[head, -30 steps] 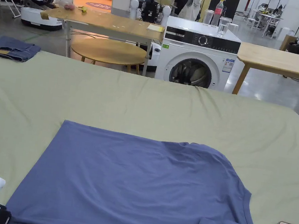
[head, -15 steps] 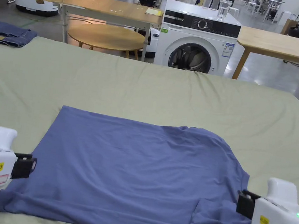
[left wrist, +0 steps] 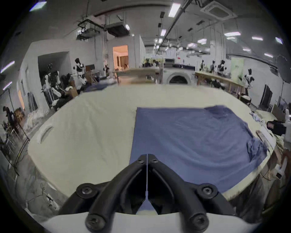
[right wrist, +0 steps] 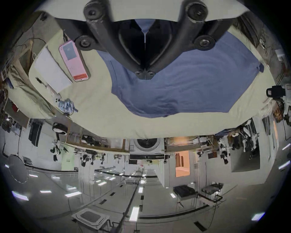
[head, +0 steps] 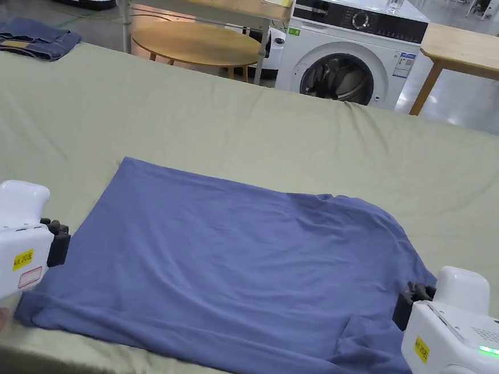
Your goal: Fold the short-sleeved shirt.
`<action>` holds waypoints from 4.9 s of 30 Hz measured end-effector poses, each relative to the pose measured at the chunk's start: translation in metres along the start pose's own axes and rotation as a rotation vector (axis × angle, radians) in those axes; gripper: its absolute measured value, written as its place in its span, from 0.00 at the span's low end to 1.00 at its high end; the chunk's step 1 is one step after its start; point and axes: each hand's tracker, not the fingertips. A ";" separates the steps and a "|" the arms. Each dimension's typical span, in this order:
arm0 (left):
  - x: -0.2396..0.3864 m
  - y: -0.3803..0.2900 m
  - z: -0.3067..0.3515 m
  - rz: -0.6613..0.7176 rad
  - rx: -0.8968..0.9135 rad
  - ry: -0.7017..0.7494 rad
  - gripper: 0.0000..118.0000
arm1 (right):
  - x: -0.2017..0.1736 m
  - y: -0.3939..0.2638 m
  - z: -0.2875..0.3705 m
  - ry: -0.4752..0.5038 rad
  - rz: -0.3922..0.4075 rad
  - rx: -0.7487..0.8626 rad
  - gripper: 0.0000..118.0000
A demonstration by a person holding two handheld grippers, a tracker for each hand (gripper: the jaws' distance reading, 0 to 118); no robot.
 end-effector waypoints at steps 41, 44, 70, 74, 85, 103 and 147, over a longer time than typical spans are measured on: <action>-0.020 -0.047 -0.045 0.074 -0.343 -0.019 0.02 | 0.068 -0.061 -0.033 0.078 0.008 -0.517 0.04; -0.021 -0.043 -0.041 0.069 -0.337 -0.026 0.02 | 0.065 -0.054 -0.030 0.042 0.058 -0.499 0.03; -0.046 0.112 -0.144 0.171 -0.210 -0.103 0.02 | 0.064 0.081 -0.179 0.069 -0.118 -0.415 0.03; -0.041 0.112 -0.170 0.139 -0.270 -0.089 0.02 | 0.065 0.075 -0.209 0.067 -0.106 -0.444 0.04; -0.025 0.113 -0.164 0.093 -0.229 -0.064 0.33 | 0.046 0.084 -0.188 0.024 -0.024 -0.271 0.39; -0.011 0.064 -0.069 0.090 0.025 -0.066 0.00 | -0.017 0.064 -0.088 0.125 -0.027 0.005 0.00; -0.043 0.067 -0.116 0.124 -0.285 -0.136 0.00 | 0.068 0.043 -0.144 0.004 0.000 -0.421 0.54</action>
